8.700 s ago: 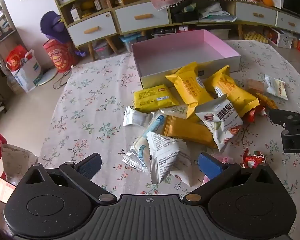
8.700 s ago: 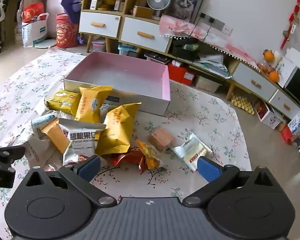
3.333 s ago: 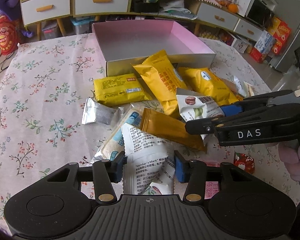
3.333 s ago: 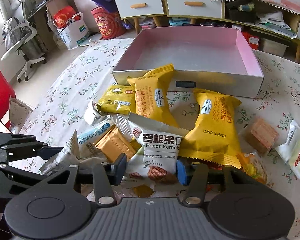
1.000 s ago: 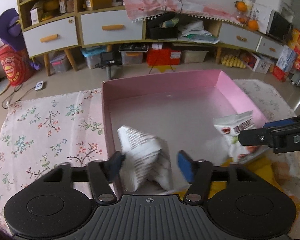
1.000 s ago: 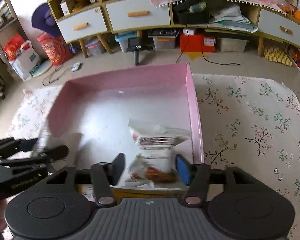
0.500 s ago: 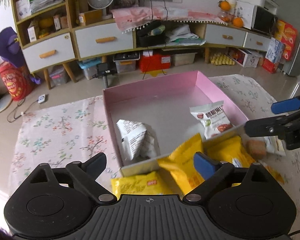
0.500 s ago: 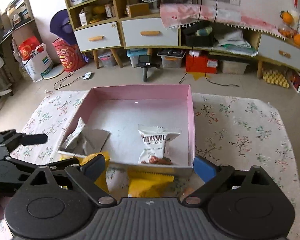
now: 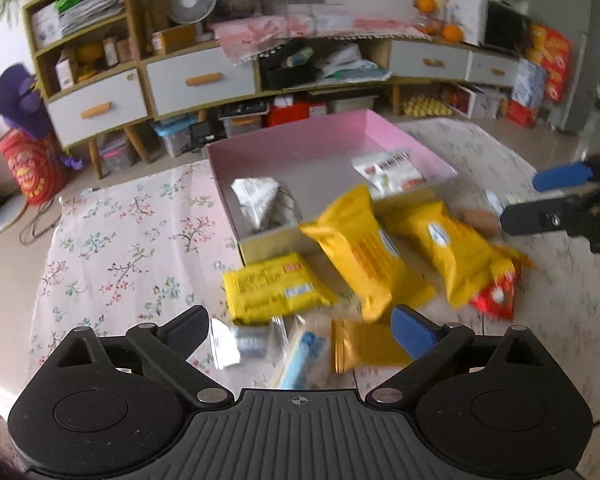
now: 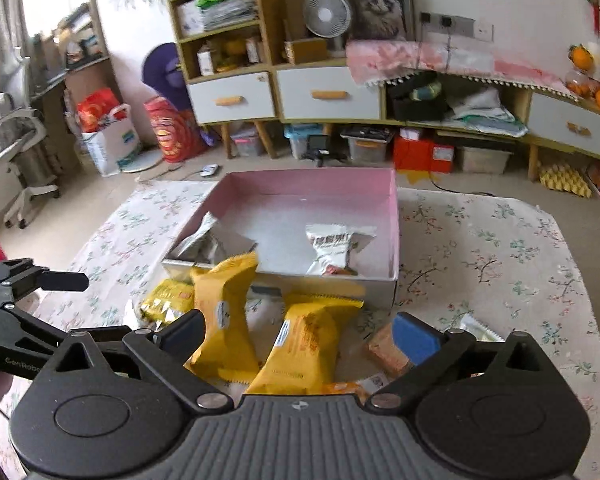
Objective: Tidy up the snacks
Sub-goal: 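Move the left tool to the pink bar while the right tool approaches a red bag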
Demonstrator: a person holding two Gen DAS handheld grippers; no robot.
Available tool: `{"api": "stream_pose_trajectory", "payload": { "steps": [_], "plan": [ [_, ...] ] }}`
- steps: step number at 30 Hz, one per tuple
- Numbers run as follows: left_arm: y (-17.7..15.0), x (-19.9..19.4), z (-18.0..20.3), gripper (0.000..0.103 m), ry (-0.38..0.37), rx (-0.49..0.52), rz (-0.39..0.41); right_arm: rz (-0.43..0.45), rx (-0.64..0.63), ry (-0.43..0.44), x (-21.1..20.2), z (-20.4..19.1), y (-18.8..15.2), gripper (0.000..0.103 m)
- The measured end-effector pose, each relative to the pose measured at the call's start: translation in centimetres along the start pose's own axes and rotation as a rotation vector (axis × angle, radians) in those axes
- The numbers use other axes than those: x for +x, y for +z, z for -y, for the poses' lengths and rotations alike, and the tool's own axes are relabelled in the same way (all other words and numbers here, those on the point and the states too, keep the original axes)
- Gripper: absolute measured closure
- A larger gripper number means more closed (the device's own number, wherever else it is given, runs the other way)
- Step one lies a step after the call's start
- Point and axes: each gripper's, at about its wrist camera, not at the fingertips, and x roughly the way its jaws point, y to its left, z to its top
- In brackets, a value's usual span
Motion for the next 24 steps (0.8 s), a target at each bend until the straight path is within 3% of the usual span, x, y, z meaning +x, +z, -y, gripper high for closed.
{"api": "stream_pose_trajectory", "payload": {
  "steps": [9, 17, 24],
  "plan": [
    [-4.6, -1.1, 2.2, 0.004, -0.089, 0.074, -0.02, -0.003, -0.167, 0.079, -1.0, -0.5, -4.0, 0.018],
    [-7.1, -2.1, 4.3, 0.004, -0.218, 0.079, -0.024, -0.096, -0.399, 0.197, -1.1, -2.5, -7.6, 0.017],
    [-8.4, -1.0, 6.7, 0.005, -0.271, 0.127, -0.053, -0.178, -0.443, 0.25, -0.2, -3.1, -9.9, 0.017]
  ]
}}
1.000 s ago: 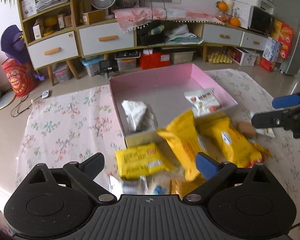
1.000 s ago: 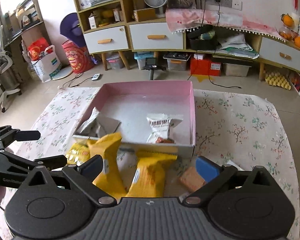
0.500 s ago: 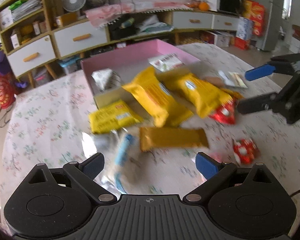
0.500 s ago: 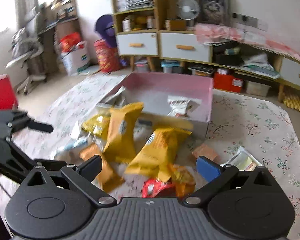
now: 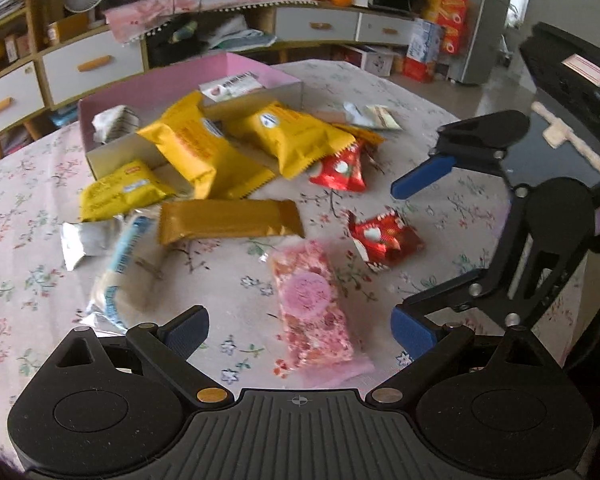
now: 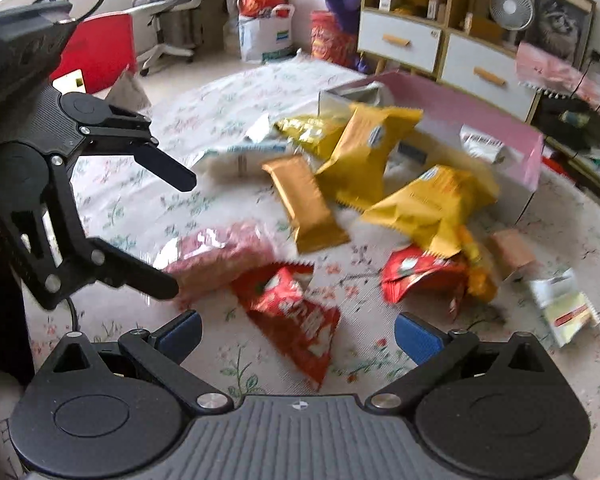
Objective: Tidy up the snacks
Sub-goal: 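Move the left tool to the pink bar while the right tool approaches a red bag, then grasp the pink bar with the left tool while the right tool grasps the red bag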
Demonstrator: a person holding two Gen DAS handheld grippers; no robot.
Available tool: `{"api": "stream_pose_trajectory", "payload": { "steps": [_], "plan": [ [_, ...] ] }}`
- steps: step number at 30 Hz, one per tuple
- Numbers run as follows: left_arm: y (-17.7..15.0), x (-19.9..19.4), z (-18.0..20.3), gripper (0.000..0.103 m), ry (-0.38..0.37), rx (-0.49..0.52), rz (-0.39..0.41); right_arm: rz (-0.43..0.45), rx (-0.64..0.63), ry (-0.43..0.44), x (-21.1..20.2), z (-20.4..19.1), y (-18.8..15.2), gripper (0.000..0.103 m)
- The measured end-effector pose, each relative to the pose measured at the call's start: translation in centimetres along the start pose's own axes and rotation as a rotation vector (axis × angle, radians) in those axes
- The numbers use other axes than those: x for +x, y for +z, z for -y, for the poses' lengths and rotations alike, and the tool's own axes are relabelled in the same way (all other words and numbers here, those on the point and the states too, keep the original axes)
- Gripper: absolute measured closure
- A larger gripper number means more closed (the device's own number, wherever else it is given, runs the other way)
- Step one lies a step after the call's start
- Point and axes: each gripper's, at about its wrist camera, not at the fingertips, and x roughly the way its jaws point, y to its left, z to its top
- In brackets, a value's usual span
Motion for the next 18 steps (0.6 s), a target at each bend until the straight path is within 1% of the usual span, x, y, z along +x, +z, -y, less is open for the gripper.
{"api": "stream_pose_trajectory", "payload": {
  "steps": [3, 5, 8, 11, 13, 14, 16, 18],
  "plan": [
    [-0.4, 0.6, 0.2, 0.007, 0.002, -0.005, -0.009, -0.031, 0.018, -0.004, 0.8, 0.3, -0.3, 0.017],
    [-0.6, 0.9, 0.1, 0.007, 0.0, -0.016, -0.017, -0.013, 0.04, 0.005, 1.0, 0.6, -0.6, 0.017],
    [-0.7, 1.1, 0.0, 0.012, -0.001, -0.026, -0.02, 0.001, 0.035, 0.003, 1.0, 0.8, -0.9, 0.017],
    [-0.5, 1.0, 0.3, 0.022, 0.003, -0.006, -0.011, 0.007, 0.037, -0.001, 1.1, 0.8, -0.9, 0.016],
    [-0.4, 1.0, 0.4, 0.033, 0.001, -0.006, -0.009, 0.0, 0.039, -0.002, 1.1, 0.9, -0.7, 0.017],
    [-0.3, 1.0, 0.4, 0.036, 0.002, -0.006, -0.008, -0.006, 0.039, -0.004, 1.1, 0.9, -0.6, 0.017],
    [-0.3, 0.9, 0.4, 0.045, 0.008, -0.001, -0.007, -0.015, 0.037, -0.005, 1.4, 1.0, -0.3, 0.017],
    [-0.3, 0.8, 0.3, 0.05, 0.012, 0.0, -0.005, -0.02, 0.029, -0.008, 1.5, 1.0, -0.1, 0.019]
  ]
}}
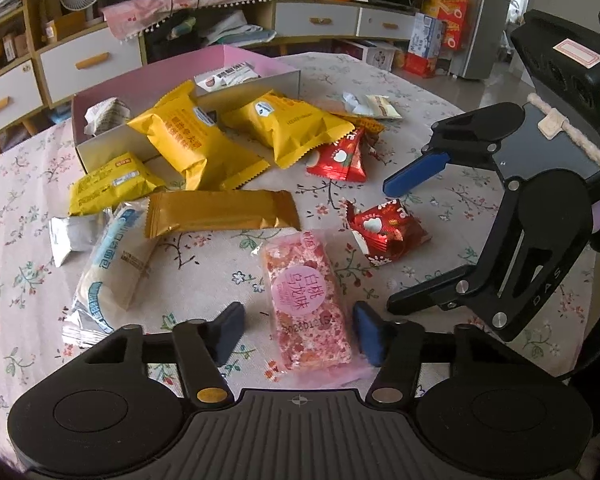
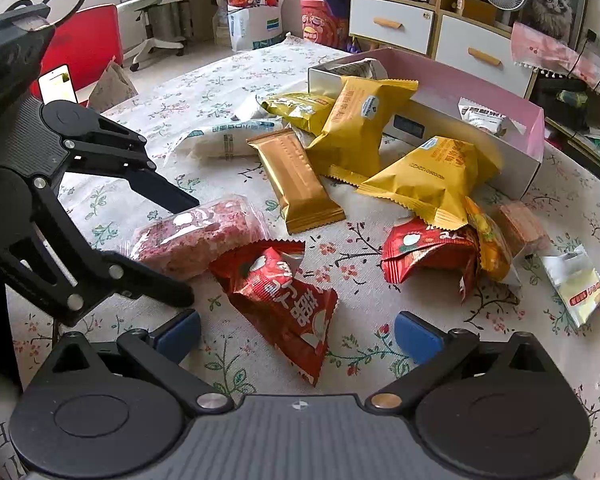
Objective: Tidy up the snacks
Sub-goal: 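Grasp the pink bar with the left tool while the right tool grasps the red bag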
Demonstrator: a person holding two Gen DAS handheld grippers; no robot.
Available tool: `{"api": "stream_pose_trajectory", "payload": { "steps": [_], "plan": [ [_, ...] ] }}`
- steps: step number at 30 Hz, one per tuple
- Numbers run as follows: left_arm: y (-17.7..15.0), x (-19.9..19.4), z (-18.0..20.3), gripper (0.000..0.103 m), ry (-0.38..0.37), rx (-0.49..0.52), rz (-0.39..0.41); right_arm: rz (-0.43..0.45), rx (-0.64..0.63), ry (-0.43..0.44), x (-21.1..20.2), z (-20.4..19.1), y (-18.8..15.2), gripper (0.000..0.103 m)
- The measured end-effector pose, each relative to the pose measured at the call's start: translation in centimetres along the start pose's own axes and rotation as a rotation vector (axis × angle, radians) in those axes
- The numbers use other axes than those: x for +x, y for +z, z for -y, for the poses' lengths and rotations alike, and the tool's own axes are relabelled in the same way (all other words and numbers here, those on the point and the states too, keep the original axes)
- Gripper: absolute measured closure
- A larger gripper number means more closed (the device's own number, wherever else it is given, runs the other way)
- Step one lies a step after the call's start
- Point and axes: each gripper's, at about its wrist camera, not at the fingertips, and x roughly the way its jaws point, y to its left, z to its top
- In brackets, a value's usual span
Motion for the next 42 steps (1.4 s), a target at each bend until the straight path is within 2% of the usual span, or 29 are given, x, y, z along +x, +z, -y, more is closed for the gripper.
{"api": "stream_pose_trajectory", "payload": {
  "steps": [4, 7, 12, 17, 32, 42],
  "plan": [
    [0.2, -0.1, -0.4, 0.066, 0.001, -0.019, 0.001, 0.005, -0.006, 0.0, -0.1, -0.1, 0.4, 0.029],
    [0.4, -0.1, -0.8, 0.072, -0.005, -0.041, -0.002, 0.008, -0.006, 0.001, -0.2, -0.2, 0.6, 0.039],
    [0.6, -0.1, -0.9, 0.073, -0.007, -0.048, -0.009, 0.011, -0.005, 0.005, -0.3, -0.1, 0.9, 0.052],
    [0.9, -0.5, -0.9, 0.073, 0.003, -0.048, 0.0, 0.02, -0.001, 0.01, -0.5, 0.0, 1.2, 0.077],
    [2.2, -1.9, -2.4, 0.073, 0.043, -0.085, 0.045, 0.068, -0.005, -0.018, -1.6, -0.1, 2.1, 0.08],
    [4.2, -2.6, -3.5, 0.073, 0.078, -0.098, 0.08, 0.141, 0.042, -0.063, -3.0, 1.2, 4.2, 0.08]
  ]
}}
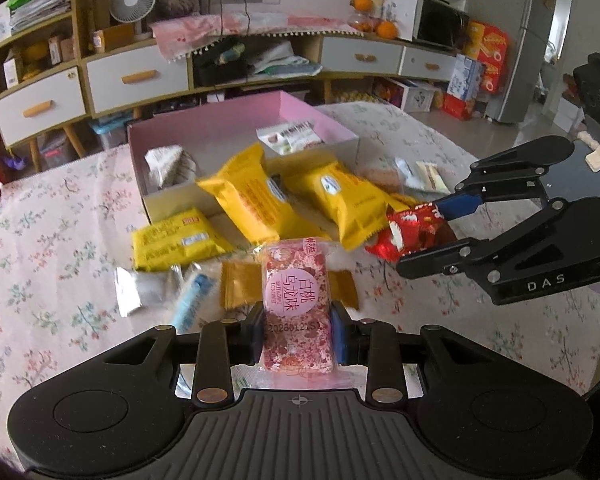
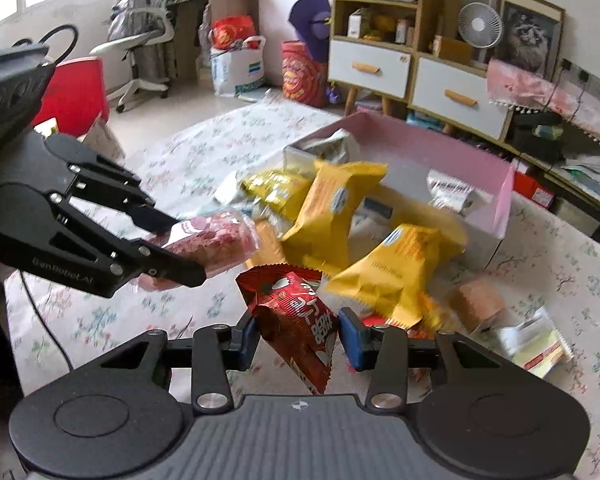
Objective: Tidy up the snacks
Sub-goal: 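Grasp the pink bar with the left tool while the right tool grasps the red bag, then carry the pink bar and red bag into the pink box and release both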
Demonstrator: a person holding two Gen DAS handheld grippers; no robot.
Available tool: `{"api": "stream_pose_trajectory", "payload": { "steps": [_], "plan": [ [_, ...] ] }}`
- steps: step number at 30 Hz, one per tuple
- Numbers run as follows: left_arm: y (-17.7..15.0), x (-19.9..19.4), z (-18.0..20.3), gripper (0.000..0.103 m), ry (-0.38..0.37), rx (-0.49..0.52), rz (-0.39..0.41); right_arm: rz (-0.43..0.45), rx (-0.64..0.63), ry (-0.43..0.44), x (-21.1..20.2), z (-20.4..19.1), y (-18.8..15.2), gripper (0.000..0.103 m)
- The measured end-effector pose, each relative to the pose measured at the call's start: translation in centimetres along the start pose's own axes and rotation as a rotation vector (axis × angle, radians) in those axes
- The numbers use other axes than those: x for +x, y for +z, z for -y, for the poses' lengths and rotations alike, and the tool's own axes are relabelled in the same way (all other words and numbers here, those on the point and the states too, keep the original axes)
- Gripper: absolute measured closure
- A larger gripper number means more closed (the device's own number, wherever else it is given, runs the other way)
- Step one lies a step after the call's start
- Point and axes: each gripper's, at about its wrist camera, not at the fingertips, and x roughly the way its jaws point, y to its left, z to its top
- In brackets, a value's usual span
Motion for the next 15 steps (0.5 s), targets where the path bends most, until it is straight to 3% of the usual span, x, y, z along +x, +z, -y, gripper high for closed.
{"api": "stream_pose_trajectory", "payload": {
  "steps": [15],
  "plan": [
    [4.1, 0.8, -2.8, 0.073, 0.05, -0.067, 0.029, 0.042, 0.076, -0.078, 0.8, 2.7, 3.1, 0.08]
  ]
}}
